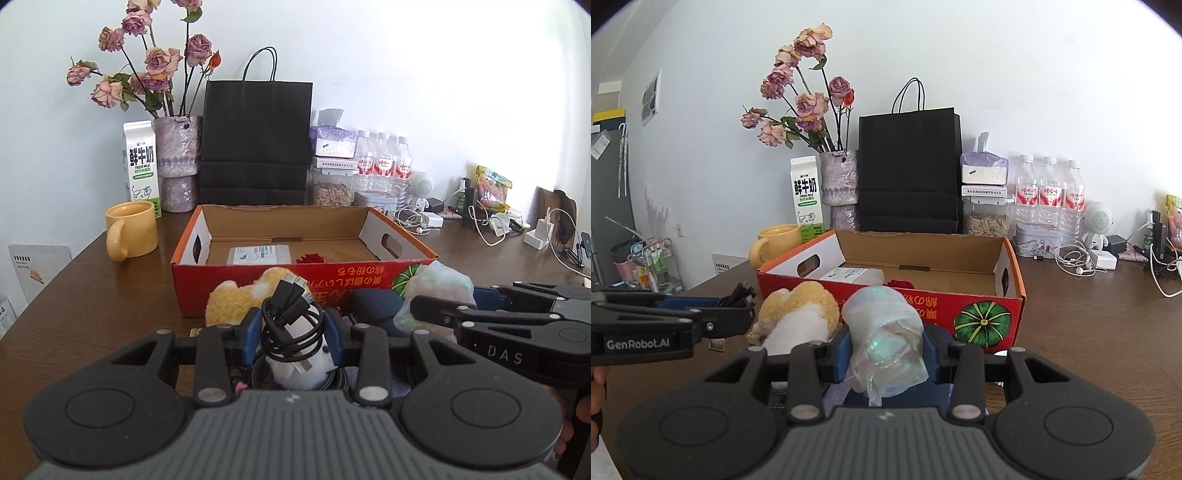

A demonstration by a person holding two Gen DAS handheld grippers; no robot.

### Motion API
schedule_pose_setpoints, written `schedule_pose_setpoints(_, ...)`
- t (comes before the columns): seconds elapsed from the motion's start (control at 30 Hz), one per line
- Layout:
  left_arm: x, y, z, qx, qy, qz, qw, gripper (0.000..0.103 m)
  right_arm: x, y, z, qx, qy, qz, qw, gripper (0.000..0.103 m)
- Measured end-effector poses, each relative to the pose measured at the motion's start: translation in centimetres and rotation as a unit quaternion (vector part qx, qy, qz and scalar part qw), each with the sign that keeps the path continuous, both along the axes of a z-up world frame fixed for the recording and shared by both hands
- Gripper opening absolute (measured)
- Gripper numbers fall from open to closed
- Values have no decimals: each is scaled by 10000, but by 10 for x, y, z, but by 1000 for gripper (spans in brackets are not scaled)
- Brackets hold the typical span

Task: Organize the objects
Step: 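Carry the cable and plastic bag into the box and release both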

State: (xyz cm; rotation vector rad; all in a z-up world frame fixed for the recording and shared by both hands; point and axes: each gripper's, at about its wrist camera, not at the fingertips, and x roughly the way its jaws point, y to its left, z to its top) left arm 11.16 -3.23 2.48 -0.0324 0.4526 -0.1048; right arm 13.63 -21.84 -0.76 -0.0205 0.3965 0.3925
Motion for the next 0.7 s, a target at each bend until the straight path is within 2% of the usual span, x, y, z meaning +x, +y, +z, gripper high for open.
schedule_pose_setpoints(0.37, 42, -16, 18, -12, -307, -101, 9995, 37, 34, 10, 16, -76, -202, 22, 9998, 38)
schedule_pose_setpoints(0.7, 106, -17, 30, 7, -381, 104, 9992, 37, 97, 19, 28, -198, -273, -36, 9994, 38)
